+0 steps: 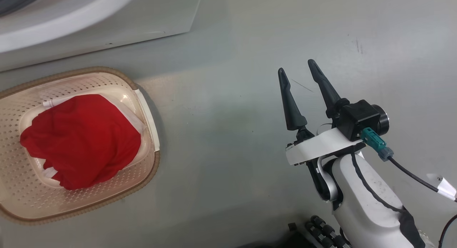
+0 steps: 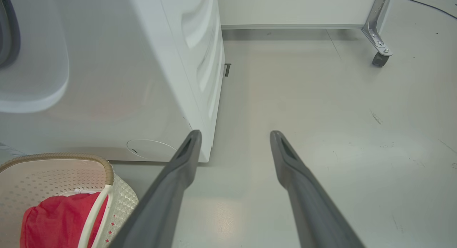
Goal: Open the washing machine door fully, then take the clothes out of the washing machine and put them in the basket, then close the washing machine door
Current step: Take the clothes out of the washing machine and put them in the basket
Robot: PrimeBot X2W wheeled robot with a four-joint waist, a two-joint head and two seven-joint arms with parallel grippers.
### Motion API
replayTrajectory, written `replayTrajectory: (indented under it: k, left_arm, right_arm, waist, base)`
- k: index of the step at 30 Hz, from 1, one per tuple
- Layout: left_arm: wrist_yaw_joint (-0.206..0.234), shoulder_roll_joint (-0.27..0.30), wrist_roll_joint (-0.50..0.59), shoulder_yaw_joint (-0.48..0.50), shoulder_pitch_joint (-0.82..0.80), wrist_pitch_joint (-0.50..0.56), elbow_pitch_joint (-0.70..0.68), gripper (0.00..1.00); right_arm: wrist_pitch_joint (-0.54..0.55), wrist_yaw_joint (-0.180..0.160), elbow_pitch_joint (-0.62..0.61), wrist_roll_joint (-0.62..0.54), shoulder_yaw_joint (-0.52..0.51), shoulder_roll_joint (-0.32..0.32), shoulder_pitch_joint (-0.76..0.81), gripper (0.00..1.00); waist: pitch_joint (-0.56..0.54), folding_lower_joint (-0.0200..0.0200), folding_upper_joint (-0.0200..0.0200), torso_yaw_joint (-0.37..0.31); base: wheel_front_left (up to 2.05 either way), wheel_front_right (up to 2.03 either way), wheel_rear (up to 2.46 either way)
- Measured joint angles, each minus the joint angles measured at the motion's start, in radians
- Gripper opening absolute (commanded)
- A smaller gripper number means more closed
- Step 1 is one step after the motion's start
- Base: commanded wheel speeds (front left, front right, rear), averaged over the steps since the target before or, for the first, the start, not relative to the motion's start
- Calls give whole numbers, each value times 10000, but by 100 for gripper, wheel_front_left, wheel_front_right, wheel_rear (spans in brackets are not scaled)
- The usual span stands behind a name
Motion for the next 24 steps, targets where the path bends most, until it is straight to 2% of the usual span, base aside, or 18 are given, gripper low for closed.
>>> replayTrajectory:
  k: [9, 19, 24]
  left_arm:
    - [-263, -351, -104, -40, 430, -938, 460, 0]
    - [-1183, -1248, -619, -121, 1160, -2226, 813, 0]
    - [-1402, -1695, -763, -151, 1869, -2972, 955, 0]
  right_arm:
    - [0, 0, 366, -73, -19, -4, -34, 100]
    - [0, 0, 627, -215, -460, -6, -5, 100]
    - [0, 0, 884, -372, -677, -13, 165, 100]
  waist:
    - [-720, 0, 0, 233]
    - [-1536, 0, 0, 537]
    - [-2011, 0, 0, 767]
  base:
    - [0, 0, 0]
    - [0, 0, 0]
    - [0, 0, 0]
